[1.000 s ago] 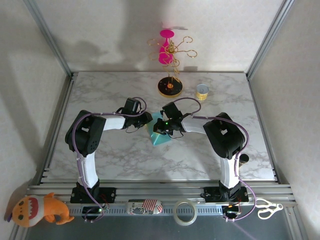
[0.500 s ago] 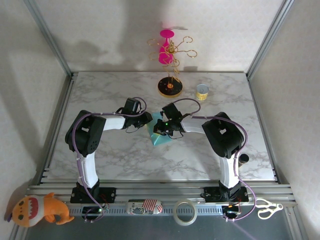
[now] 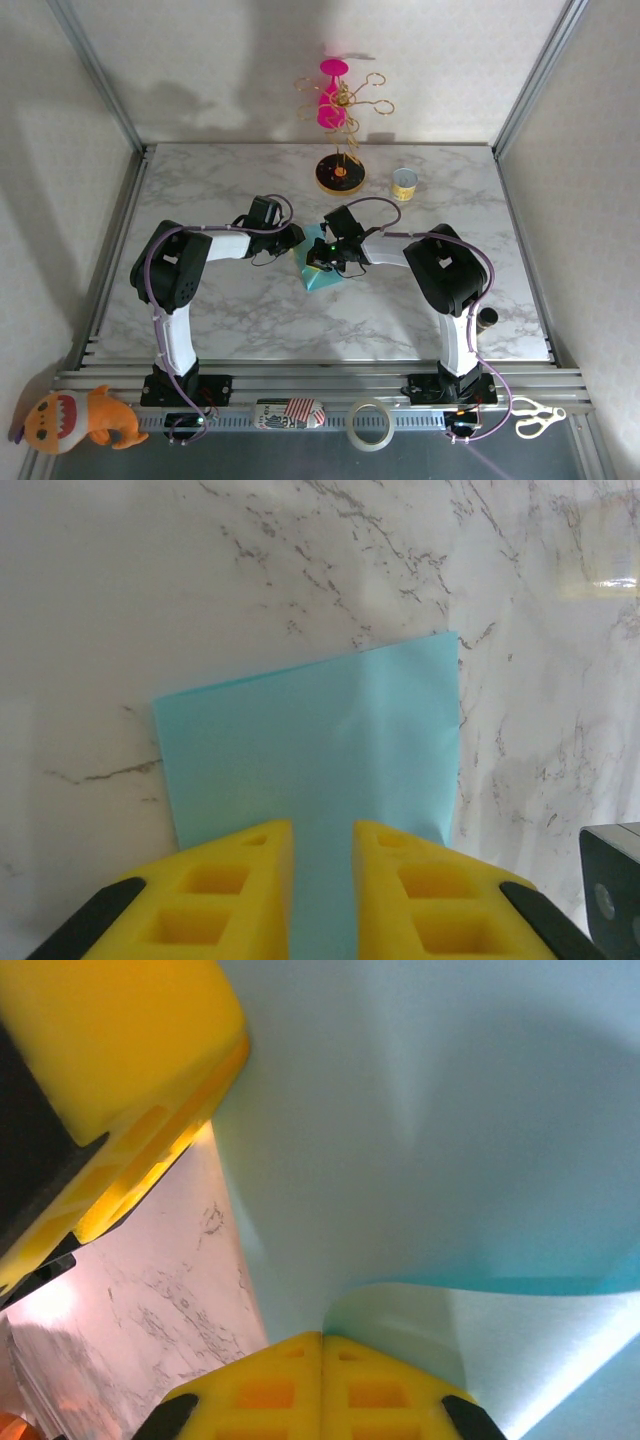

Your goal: Fold a paper plane with a square sheet of paper (pick it up from the middle)

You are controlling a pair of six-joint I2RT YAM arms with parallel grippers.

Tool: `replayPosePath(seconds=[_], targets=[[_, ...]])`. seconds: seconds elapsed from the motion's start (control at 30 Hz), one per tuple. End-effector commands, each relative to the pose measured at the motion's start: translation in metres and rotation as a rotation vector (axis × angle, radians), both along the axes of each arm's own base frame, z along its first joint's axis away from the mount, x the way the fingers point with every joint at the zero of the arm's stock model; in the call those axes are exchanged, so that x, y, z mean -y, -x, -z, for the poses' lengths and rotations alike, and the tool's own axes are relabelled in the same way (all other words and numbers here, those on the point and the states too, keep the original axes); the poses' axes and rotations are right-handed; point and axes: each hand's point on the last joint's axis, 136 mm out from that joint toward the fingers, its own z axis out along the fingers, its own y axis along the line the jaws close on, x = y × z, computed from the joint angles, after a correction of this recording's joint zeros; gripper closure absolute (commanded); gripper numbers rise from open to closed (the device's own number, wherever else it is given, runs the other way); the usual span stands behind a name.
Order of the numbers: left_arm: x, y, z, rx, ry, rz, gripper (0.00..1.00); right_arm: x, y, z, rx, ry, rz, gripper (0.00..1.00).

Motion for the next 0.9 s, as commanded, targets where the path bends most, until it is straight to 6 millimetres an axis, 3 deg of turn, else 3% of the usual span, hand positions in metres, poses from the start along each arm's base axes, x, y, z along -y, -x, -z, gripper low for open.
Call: replayPosePath(seconds=[0.0, 0.27, 0.37, 0.47, 0.6, 0.67, 0.87], targets=[[-0.009, 0.021, 0.035, -0.102, -0.044, -0.005, 0.77, -0.005, 0.002, 0.005, -0.015, -0.001, -0.008, 1.0], [-0.009, 0.018, 0.028, -0.094, -0.038, -0.011, 0.77, 0.0, 0.004, 0.012, -0.033, 0.029, 0.001, 1.0], [-0.007, 0.011, 0.012, -0.072, -0.013, -0.021, 0.74, 0.0, 0.005, 0.013, -0.04, 0.03, 0.0, 0.99], [-0.01, -0.002, -0.014, -0.028, 0.007, -0.044, 0.71, 0.0, 0.005, 0.013, -0.045, 0.03, -0.001, 0.92], [-0.029, -0.017, -0.043, 0.02, 0.028, -0.11, 0.65, -0.001, 0.007, 0.012, -0.049, 0.022, -0.008, 0.79], [-0.048, -0.022, -0.053, 0.031, 0.02, -0.168, 0.62, -0.001, 0.006, 0.01, -0.048, 0.017, -0.007, 0.72], [-0.088, -0.021, -0.077, 0.077, -0.006, -0.269, 0.6, -0.002, 0.004, 0.008, -0.043, 0.014, -0.006, 0.61]])
